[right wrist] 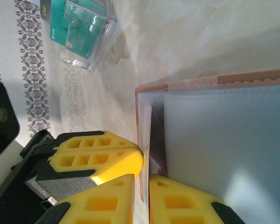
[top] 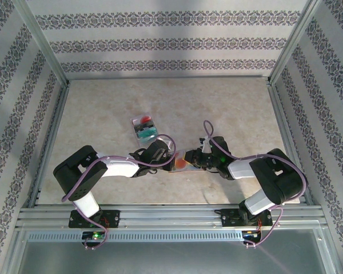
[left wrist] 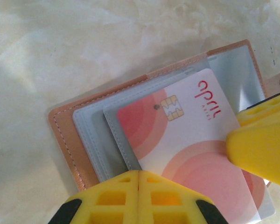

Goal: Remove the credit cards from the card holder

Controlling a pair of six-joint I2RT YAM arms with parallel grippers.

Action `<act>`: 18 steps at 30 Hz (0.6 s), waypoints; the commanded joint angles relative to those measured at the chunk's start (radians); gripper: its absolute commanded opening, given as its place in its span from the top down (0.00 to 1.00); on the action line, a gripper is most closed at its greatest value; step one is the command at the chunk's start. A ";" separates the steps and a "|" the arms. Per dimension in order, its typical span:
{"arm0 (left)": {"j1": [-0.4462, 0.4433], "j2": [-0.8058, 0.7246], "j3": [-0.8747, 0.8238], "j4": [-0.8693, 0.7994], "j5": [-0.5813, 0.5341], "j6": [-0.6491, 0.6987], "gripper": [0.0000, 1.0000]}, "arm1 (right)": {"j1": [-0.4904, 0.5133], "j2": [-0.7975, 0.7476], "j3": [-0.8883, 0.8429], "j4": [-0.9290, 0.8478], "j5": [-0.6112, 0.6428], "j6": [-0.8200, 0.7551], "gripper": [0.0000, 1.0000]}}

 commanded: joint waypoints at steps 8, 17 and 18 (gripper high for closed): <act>0.007 0.038 -0.008 -0.114 -0.007 -0.016 0.93 | -0.039 -0.077 -0.044 0.059 -0.046 0.010 0.84; 0.009 0.031 -0.006 -0.116 -0.007 -0.014 0.93 | -0.042 -0.094 -0.054 0.002 -0.014 -0.028 0.91; 0.009 0.029 -0.007 -0.116 -0.007 -0.013 0.93 | -0.043 -0.105 -0.051 -0.024 -0.004 -0.039 0.91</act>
